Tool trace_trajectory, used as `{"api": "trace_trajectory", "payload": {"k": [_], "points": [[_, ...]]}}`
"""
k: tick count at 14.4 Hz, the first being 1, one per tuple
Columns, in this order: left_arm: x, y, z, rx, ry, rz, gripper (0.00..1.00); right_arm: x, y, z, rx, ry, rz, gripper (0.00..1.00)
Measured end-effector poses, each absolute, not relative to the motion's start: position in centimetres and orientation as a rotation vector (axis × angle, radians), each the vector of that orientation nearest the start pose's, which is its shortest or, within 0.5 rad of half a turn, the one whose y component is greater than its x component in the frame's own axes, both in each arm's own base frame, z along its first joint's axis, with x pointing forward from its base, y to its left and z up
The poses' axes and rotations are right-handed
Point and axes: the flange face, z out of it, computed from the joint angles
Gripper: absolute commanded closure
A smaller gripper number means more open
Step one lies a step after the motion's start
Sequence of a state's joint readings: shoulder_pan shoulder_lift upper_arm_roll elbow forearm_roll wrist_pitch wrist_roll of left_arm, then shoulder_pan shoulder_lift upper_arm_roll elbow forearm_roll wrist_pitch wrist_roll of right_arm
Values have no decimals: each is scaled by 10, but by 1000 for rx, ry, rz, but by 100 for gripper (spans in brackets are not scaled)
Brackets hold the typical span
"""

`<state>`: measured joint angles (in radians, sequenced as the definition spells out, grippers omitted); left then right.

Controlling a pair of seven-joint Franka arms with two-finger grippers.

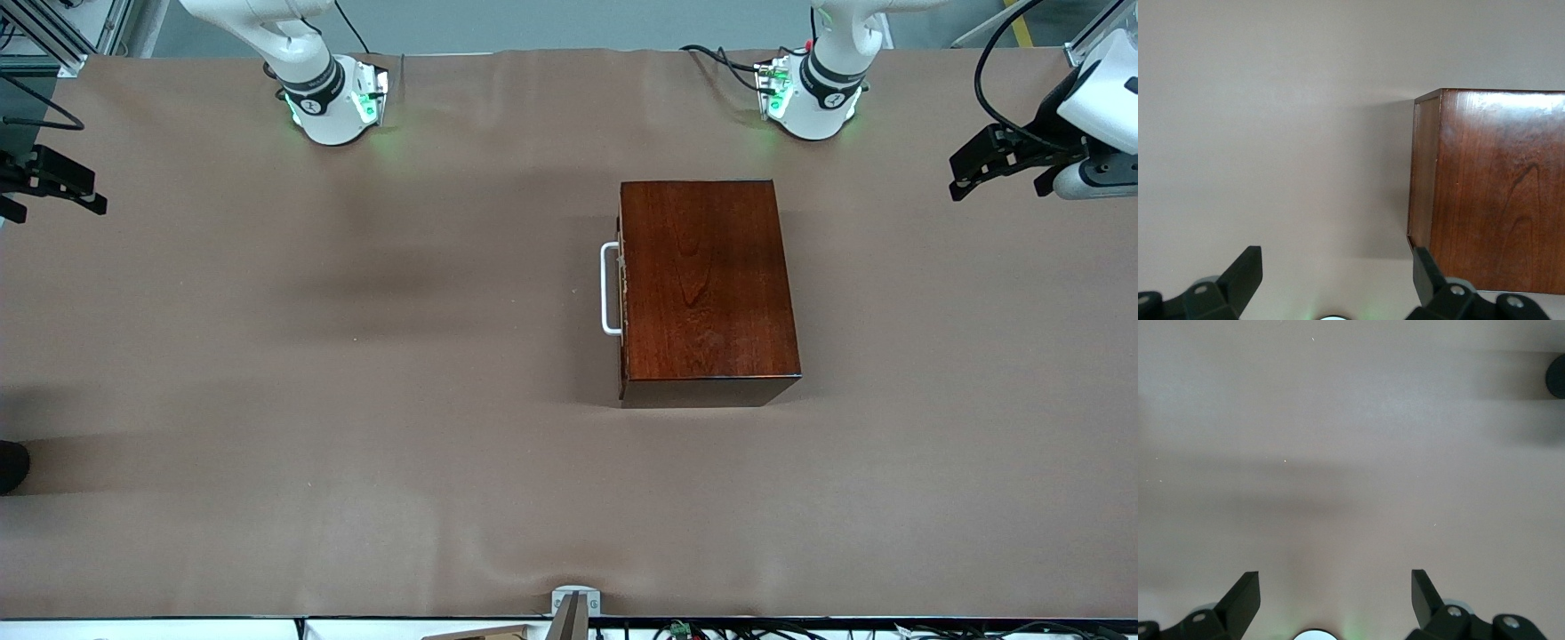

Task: Open drawer, take yellow block, close drawer
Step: 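Move the left gripper to the white drawer handle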

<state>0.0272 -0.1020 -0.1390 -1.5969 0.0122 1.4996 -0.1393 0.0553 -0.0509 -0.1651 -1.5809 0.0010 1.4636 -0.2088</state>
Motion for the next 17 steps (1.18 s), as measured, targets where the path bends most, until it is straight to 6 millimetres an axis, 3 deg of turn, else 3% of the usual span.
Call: {"api": "trace_trajectory", "payload": {"k": [12,14,17], "points": [[511,-69,664,-3116,-21,-25,0,524,-61,638,-3116,-152,101,0],[513,-84,659,-3115,24,-11,0,524,-62,638,-3116,-151,101,0],[516,-138,641,-3111,65,37,0,524,-62,638,-3117,-149,99,0]]}}
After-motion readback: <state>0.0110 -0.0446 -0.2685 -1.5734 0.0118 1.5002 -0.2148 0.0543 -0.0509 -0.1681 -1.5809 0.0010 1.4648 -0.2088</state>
